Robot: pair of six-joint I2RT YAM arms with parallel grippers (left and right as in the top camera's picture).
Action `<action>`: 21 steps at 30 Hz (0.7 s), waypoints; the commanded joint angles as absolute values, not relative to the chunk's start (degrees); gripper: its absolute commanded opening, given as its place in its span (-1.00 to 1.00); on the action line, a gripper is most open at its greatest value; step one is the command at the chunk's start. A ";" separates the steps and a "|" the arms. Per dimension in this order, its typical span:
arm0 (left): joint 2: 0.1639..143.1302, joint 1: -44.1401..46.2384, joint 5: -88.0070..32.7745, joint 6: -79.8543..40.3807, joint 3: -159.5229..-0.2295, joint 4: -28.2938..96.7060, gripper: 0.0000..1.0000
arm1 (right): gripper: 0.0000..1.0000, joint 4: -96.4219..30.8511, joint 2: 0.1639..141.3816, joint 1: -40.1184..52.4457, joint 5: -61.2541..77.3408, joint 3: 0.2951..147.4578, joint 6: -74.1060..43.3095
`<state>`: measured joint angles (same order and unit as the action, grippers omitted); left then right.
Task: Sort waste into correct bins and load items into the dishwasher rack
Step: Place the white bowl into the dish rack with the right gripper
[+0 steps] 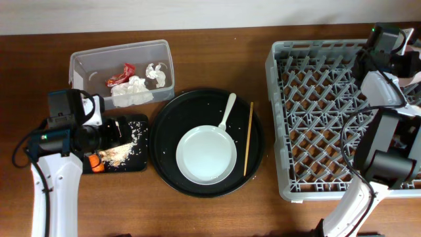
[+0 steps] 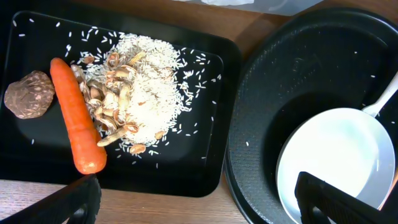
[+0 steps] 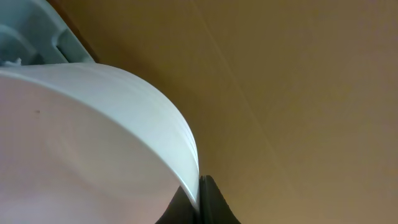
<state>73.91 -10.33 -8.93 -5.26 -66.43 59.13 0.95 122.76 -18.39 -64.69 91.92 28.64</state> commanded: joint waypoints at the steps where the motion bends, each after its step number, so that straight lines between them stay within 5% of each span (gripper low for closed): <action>1: 73.36 -10.55 -8.71 -5.58 -66.57 58.94 0.99 | -0.92 -2.20 123.98 -16.95 -66.04 92.42 24.18; 6: 73.36 -10.55 -8.69 -5.58 -66.57 58.52 0.99 | -0.89 -13.76 124.05 -13.43 -64.51 92.31 13.98; 11: 73.36 -10.55 -8.71 -5.58 -66.57 57.91 0.99 | -0.14 -22.44 124.03 -8.14 -61.95 92.31 6.50; 14: 73.36 -10.55 -8.71 -5.56 -66.57 57.91 0.99 | 0.14 -29.85 122.96 -5.34 -60.47 92.33 -0.19; 18: 73.36 -10.55 -8.71 -5.58 -66.57 57.95 0.99 | 0.19 -46.39 110.39 -4.89 -32.75 92.33 -7.18; 21: 73.36 -10.55 -8.71 -5.58 -66.57 57.93 0.99 | 0.18 -59.92 98.17 -4.69 2.50 92.33 -4.23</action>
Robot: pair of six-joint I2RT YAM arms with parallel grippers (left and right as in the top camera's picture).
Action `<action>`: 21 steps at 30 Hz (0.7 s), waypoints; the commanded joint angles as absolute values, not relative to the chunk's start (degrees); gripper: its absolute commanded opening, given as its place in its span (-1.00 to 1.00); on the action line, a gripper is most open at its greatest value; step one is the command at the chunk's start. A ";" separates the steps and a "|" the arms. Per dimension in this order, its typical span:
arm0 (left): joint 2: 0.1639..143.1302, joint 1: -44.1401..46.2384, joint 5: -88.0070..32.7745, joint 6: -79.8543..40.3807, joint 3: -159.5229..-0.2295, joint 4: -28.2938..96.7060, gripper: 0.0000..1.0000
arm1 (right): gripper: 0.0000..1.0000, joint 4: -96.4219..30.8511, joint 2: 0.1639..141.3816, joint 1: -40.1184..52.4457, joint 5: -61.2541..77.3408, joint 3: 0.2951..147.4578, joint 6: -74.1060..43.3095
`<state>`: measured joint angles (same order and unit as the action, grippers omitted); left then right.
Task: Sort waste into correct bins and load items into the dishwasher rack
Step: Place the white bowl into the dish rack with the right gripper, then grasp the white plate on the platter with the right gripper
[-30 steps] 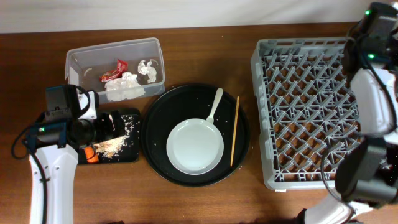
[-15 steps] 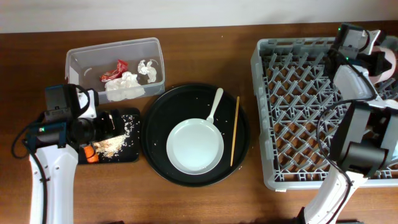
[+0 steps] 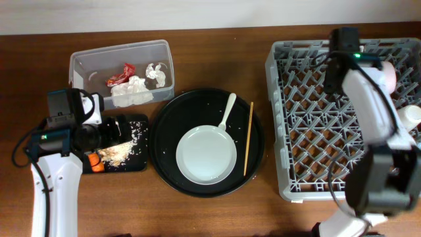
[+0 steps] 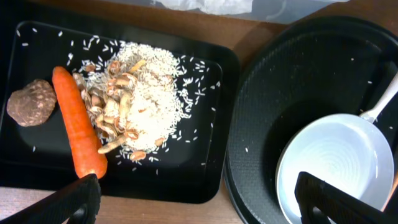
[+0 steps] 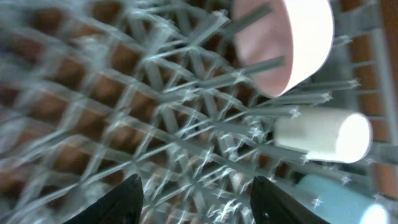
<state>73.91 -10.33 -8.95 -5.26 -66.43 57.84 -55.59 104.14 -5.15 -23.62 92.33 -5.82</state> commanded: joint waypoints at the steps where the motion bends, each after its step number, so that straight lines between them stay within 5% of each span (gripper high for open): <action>1: 73.36 -10.55 -8.71 -5.58 -66.57 57.93 0.99 | 0.19 -63.75 95.70 -3.70 10.66 92.31 -3.36; 6: 73.38 -10.55 -8.71 -5.58 -66.57 57.98 0.99 | 0.27 -72.69 95.04 17.34 14.41 85.86 -4.56; 12: 73.38 -10.55 -8.73 -5.58 -66.57 57.98 0.99 | 0.27 -44.66 97.54 30.06 13.02 63.40 -12.67; 16: 73.38 -10.55 -8.73 -5.58 -66.57 57.98 0.99 | 0.26 -37.87 101.65 30.48 11.38 60.03 -15.59; 18: 73.36 -10.55 -8.73 -5.58 -66.57 58.17 0.99 | 0.01 -37.41 104.81 30.76 11.38 60.03 -16.69; 21: 73.38 -10.55 -8.73 -5.58 -66.57 58.15 0.99 | -0.75 -37.41 104.92 30.74 11.40 60.10 -17.04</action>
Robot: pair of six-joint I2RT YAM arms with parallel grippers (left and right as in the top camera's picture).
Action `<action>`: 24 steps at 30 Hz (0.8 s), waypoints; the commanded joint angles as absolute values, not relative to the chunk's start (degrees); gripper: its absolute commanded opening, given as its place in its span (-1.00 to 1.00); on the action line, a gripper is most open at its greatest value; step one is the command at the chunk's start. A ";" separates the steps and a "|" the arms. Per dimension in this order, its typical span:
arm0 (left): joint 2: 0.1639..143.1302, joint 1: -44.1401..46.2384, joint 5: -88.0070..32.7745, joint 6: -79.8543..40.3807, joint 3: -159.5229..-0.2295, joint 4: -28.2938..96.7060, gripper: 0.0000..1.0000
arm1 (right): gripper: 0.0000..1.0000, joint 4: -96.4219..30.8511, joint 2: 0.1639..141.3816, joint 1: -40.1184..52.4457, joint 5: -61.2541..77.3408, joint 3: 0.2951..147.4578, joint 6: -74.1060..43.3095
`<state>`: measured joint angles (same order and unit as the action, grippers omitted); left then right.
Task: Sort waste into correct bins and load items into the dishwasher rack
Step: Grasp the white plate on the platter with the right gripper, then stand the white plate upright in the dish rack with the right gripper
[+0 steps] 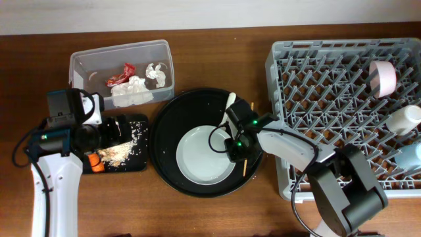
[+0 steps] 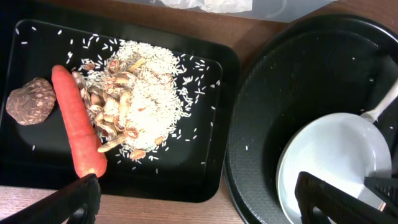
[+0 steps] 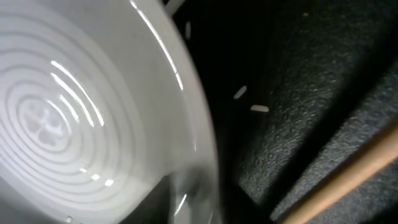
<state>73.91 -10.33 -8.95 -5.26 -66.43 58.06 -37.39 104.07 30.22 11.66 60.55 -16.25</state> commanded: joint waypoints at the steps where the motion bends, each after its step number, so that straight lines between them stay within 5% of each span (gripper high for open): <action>1: 73.38 -10.55 -8.73 -5.58 -66.57 58.13 0.99 | -0.92 -37.45 104.40 30.74 11.38 60.49 -17.02; 5: 73.38 -10.55 -8.73 -5.58 -66.57 58.15 0.99 | -0.92 -40.95 98.78 30.72 6.55 67.44 -15.38; 9: 73.38 -10.55 -8.73 -5.58 -66.57 58.15 0.99 | -0.92 -56.42 88.84 29.71 -36.80 87.26 -14.85; 13: 73.38 -10.55 -8.73 -5.58 -66.57 58.13 0.99 | -0.92 -49.93 85.54 19.20 -72.75 88.47 -14.85; 17: 73.36 -10.55 -8.73 -5.58 -66.57 58.13 0.99 | -0.92 -39.31 88.42 1.74 -74.17 88.44 -12.25; 24: 73.36 -10.55 -8.73 -5.58 -66.57 58.15 0.99 | -0.92 -26.55 103.66 -3.53 -72.53 88.40 -3.18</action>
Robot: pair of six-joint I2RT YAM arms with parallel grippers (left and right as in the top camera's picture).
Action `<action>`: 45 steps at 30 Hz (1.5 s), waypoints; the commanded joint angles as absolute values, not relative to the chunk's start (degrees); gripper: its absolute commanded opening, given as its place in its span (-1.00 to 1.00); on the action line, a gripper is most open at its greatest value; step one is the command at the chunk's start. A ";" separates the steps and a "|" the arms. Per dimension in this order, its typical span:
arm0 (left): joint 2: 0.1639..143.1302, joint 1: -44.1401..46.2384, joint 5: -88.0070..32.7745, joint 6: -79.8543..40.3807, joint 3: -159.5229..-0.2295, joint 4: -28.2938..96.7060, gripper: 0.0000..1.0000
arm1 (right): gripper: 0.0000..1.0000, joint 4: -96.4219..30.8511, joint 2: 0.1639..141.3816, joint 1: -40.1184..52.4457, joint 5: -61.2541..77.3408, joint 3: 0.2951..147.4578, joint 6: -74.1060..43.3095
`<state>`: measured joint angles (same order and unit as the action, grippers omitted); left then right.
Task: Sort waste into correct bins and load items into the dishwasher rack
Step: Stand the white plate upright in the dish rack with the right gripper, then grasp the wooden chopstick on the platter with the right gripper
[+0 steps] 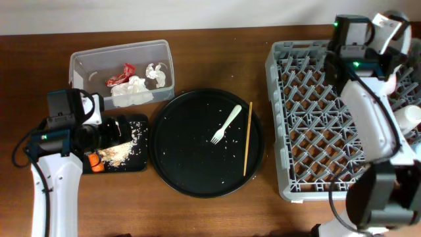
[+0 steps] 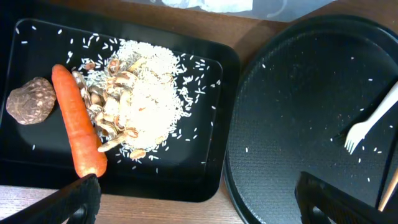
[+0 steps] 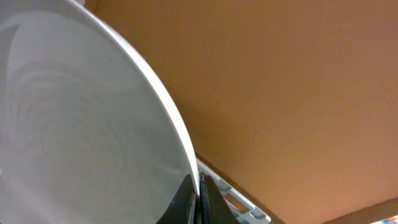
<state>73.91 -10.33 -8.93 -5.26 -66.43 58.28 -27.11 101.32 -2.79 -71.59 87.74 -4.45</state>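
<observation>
My right gripper (image 1: 380,36) is shut on the rim of the white plate (image 3: 81,124), holding it on edge over the far right corner of the grey dishwasher rack (image 1: 316,118). The round black tray (image 1: 191,164) holds only a white plastic fork (image 1: 227,124) and a wooden chopstick (image 1: 248,138), plus stray rice grains. My left gripper (image 2: 199,208) hangs open, holding nothing, above the gap between that tray and the black rectangular tray (image 2: 37,155), which carries a rice pile (image 2: 149,99), a carrot (image 2: 78,121) and a brown lump (image 2: 28,99).
A clear plastic bin (image 1: 125,72) with crumpled wrappers stands behind the rectangular tray. A white cup (image 1: 411,117) lies at the rack's right side. The rack's left and middle cells hold nothing. Bare wooden tabletop shows along the front.
The white plate has left the round tray. My right gripper, then down at the plate's rim in the tray, now holds it over the rack's far right corner. The left arm has not moved.
My right gripper first pinched a pale bowl's rim at the rack's far right. Then it was open over the rack, with the pink bowl standing in it. Then it was down at the plate in the round tray, and now holds the plate over the rack.
</observation>
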 commanded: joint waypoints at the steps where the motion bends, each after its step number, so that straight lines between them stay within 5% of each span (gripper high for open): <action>1: 73.36 -10.55 -8.71 -5.58 -66.57 58.17 0.99 | -0.92 -26.52 106.28 -4.62 -72.44 88.40 -3.20; 8: 73.38 -10.55 -8.73 -5.61 -66.57 58.15 0.99 | -0.92 -33.50 110.34 -5.15 -57.69 88.16 -4.95; 12: 73.38 -10.55 -8.75 -5.61 -66.57 57.95 0.99 | -0.89 -34.76 110.30 3.05 -56.77 88.18 -4.91; 13: 73.38 -10.55 -8.73 -5.61 -66.57 57.93 0.99 | -0.74 -34.96 110.30 6.15 -56.75 88.18 -4.91; 14: 73.38 -10.55 -8.73 -5.58 -66.57 57.91 0.99 | -0.14 -35.81 110.30 9.34 -56.73 88.18 -4.91; 15: 73.38 -10.55 -8.73 -5.58 -66.57 57.78 0.99 | 0.13 -37.34 110.30 11.40 -56.75 88.18 -4.91; 20: 73.38 -10.55 -8.73 -5.58 -66.57 57.67 0.99 | 0.29 -49.56 103.98 16.86 -50.68 88.20 -11.81; 23: 73.38 -10.55 -8.75 -5.58 -66.57 57.76 0.99 | 0.40 -59.27 91.98 16.86 -14.11 88.20 -14.46; 26: 73.38 -10.55 -8.75 -5.58 -66.57 57.78 0.99 | 0.40 -66.35 90.50 18.83 7.46 88.07 -19.20; 32: 73.38 -10.55 -8.75 -5.58 -66.57 58.17 0.99 | 0.38 -54.70 93.41 30.44 -3.53 71.00 -40.18; 41: 73.38 -10.55 -8.75 -5.58 -66.57 58.61 0.99 | 0.34 -31.44 103.48 30.41 -10.55 60.53 -39.90; 44: 73.38 -10.55 -8.75 -5.58 -66.57 58.83 0.99 | 0.08 -30.00 107.26 30.41 -12.71 60.53 -39.90; 45: 73.38 -10.55 -8.75 -5.58 -66.57 58.81 0.99 | -0.39 -29.95 107.42 30.41 -12.67 60.55 -39.90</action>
